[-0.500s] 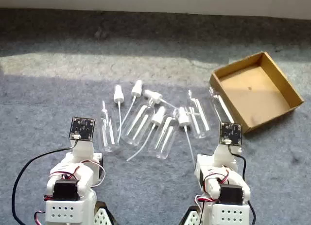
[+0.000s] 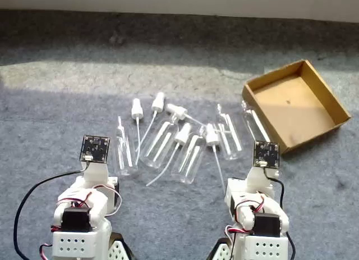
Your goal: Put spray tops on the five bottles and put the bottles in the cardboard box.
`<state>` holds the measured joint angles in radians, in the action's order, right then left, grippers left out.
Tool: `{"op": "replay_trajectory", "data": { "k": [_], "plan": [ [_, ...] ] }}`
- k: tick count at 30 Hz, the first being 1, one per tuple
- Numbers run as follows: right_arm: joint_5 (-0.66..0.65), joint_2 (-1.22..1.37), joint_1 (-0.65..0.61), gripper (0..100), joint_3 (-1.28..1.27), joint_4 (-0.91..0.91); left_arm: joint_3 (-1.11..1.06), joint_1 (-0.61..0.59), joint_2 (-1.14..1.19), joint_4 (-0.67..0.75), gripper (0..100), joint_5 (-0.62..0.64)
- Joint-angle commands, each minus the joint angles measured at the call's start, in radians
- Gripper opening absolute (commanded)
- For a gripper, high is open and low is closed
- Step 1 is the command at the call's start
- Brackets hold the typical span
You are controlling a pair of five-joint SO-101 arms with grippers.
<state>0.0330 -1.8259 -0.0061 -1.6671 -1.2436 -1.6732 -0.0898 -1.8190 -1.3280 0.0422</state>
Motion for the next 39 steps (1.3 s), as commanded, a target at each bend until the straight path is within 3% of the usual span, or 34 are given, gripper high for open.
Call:
{"op": "replay_trajectory", "data": {
  "k": [1,39],
  "plan": [
    [0.011,-0.012,-0.001,0.5,-0.142,-0.007,-0.021,-0.007,-0.007,-0.005,1,-0.005],
    [0.009,-0.012,-0.001,0.8,-0.136,0.051,-0.021,-0.007,-0.007,-0.005,1,-0.005]
  ]
}}
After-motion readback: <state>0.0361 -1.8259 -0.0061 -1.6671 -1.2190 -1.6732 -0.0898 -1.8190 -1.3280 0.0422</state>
